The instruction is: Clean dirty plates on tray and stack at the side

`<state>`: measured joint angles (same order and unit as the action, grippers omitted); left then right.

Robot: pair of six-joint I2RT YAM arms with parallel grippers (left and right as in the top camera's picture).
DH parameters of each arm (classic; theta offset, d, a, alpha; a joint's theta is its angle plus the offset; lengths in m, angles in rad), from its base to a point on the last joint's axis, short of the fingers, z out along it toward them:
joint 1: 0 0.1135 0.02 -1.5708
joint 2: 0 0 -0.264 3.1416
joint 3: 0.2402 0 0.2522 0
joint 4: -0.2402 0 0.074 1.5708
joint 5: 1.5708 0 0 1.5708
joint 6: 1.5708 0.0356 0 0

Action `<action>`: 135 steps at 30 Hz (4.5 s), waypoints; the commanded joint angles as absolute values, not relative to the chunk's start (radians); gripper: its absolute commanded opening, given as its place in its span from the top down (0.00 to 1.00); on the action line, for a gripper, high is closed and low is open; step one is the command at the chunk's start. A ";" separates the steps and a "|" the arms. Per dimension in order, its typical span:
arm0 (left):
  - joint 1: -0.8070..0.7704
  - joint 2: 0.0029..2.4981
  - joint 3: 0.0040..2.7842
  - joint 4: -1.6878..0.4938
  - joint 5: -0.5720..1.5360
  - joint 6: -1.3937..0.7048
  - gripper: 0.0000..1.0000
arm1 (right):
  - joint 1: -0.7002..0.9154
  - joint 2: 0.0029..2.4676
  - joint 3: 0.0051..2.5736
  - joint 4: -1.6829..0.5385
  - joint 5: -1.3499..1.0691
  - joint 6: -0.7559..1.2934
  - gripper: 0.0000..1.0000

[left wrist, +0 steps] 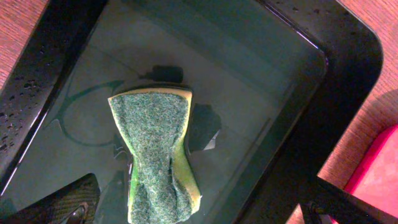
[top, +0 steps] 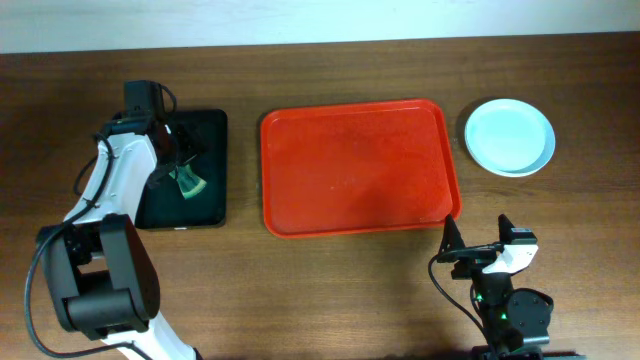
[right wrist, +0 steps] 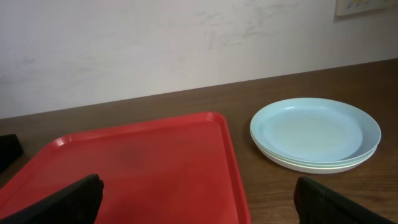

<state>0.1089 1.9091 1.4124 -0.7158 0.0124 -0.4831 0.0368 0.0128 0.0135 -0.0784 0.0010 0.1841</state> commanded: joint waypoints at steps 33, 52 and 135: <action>-0.025 0.398 0.540 -0.328 -0.032 -0.099 0.01 | 0.032 0.003 0.006 -0.082 0.012 0.189 0.01; -0.025 0.004 0.008 0.137 0.033 -0.028 0.01 | 0.032 0.003 0.006 -0.082 0.012 0.189 0.01; -0.023 0.006 0.009 -0.076 -0.091 -0.014 0.01 | 0.032 0.003 0.006 -0.082 0.012 0.007 0.01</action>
<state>-0.0235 0.0113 0.0109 -0.0715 -0.0864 -0.0330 0.0372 0.0101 0.0135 -0.0788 0.0036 0.0143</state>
